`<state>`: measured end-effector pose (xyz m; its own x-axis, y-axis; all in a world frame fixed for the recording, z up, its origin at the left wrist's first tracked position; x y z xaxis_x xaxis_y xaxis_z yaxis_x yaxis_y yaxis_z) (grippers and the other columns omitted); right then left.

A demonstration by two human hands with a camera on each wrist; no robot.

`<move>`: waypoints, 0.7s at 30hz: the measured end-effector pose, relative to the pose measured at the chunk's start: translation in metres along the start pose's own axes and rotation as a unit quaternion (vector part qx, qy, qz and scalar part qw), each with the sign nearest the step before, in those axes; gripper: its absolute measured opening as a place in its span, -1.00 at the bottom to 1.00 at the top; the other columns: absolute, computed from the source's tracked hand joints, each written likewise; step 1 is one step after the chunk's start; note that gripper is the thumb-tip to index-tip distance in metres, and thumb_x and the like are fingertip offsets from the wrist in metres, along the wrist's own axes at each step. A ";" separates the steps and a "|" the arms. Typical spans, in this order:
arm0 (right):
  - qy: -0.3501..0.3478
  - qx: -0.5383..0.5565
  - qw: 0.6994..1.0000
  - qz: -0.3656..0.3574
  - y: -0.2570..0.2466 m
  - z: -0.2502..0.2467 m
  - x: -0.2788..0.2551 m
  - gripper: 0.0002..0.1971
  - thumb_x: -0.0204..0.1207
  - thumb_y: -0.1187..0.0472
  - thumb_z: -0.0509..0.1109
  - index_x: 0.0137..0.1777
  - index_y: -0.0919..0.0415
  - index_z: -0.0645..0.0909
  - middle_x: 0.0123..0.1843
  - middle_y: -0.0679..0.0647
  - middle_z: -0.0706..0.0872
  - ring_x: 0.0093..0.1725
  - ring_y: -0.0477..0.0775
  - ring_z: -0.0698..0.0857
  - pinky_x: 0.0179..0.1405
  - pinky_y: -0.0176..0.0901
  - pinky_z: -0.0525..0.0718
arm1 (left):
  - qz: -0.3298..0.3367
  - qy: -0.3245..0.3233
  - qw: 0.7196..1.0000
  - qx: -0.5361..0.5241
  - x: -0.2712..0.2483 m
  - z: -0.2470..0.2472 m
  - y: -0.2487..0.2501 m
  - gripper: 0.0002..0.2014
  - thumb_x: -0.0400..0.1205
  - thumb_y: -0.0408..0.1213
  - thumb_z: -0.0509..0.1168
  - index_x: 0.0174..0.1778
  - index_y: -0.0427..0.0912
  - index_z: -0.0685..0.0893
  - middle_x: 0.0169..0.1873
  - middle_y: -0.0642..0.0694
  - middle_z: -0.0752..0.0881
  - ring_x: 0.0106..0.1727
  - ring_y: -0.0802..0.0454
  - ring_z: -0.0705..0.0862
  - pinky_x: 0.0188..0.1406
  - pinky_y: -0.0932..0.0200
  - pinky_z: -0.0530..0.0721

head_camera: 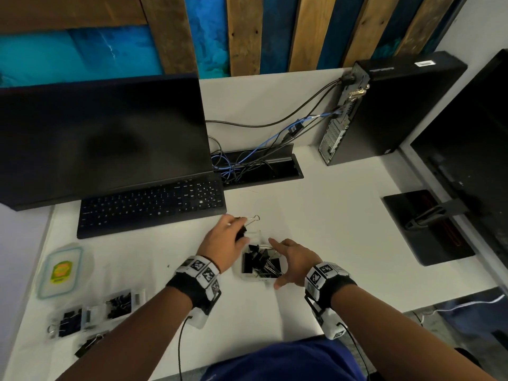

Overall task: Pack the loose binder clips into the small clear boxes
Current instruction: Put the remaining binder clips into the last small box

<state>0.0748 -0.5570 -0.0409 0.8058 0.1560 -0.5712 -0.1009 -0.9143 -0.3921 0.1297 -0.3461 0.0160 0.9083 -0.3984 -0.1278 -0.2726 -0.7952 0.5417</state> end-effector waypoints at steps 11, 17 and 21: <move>0.015 -0.005 1.000 0.003 -0.003 0.001 -0.002 0.22 0.19 -0.11 0.70 0.73 -0.17 -0.05 0.57 -0.06 0.35 0.48 0.08 0.50 0.33 -0.03 0.58 | 0.038 -0.145 0.984 0.094 -0.008 0.049 0.018 -0.64 0.64 -0.10 0.33 0.35 -0.06 0.56 0.26 -0.05 0.52 0.19 -0.08 0.62 0.20 0.05 0.61; 0.009 -0.003 1.000 -0.001 -0.001 0.002 -0.001 0.22 0.20 -0.13 0.69 0.73 -0.17 -0.07 0.58 -0.05 0.33 0.48 0.10 0.50 0.34 0.01 0.58 | 0.015 -0.140 0.987 0.074 -0.010 0.044 -0.003 -0.74 0.70 -0.20 0.24 0.30 -0.06 0.63 0.25 -0.05 0.57 0.22 -0.03 0.60 0.20 0.12 0.57; 0.006 0.000 1.000 -0.003 -0.001 0.001 -0.001 0.22 0.21 -0.13 0.69 0.74 -0.16 -0.06 0.57 -0.04 0.34 0.47 0.10 0.51 0.32 -0.04 0.57 | 0.036 -0.134 0.986 0.096 -0.011 0.046 -0.005 -0.67 0.68 -0.26 0.26 0.38 -0.04 0.57 0.26 -0.05 0.60 0.26 -0.04 0.58 0.23 0.06 0.59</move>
<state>0.0733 -0.5561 -0.0412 0.8133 0.1574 -0.5602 -0.0954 -0.9136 -0.3953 0.1063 -0.3591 -0.0236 0.7752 -0.5423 -0.3240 -0.4108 -0.8224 0.3936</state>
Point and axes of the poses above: each hand's wrist, its own x-axis towards the middle knuckle, its own z-axis out of the palm, y = z × x, the point moved 2 cm from there along x, towards the middle knuckle
